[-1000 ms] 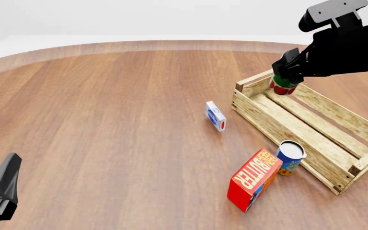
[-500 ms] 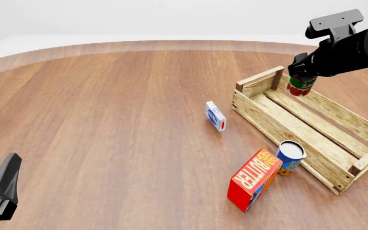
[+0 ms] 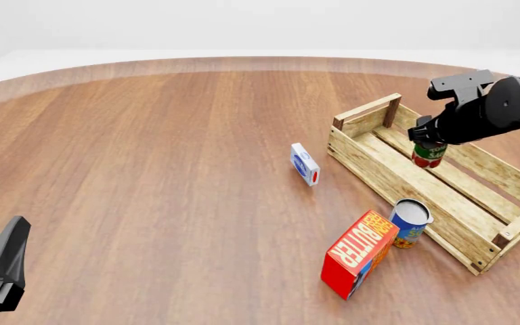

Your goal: Pick up the tomato sauce, and put it in the wooden tray.

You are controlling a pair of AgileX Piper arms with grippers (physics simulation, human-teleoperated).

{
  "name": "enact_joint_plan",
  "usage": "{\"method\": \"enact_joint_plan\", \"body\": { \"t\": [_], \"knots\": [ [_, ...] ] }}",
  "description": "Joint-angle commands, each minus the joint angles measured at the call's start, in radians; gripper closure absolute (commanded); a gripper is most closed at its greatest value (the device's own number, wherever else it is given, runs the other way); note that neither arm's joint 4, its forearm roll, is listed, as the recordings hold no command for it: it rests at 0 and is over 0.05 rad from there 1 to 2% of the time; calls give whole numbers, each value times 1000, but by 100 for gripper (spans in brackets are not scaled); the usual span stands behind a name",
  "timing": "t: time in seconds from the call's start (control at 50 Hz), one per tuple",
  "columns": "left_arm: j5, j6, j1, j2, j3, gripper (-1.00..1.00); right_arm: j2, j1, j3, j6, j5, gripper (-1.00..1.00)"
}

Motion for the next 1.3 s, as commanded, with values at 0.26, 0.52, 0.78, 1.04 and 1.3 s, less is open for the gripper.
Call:
{"method": "enact_joint_plan", "body": {
  "t": [0.26, 0.52, 0.78, 1.04, 1.3],
  "knots": [
    [0, 0, 0, 0, 0, -100, 147, -41, 59, -11, -134, 100],
    [0, 0, 0, 0, 0, -100, 84, -57, 50, -2, -126, -100],
    [0, 0, 0, 0, 0, -100, -154, -64, 38, -67, -60, -100],
    [0, 0, 0, 0, 0, -100, -660, 70, 39, -3, 143, -100],
    [0, 0, 0, 0, 0, -100, -779, 126, 101, 65, 158, -100]
  ]
}}
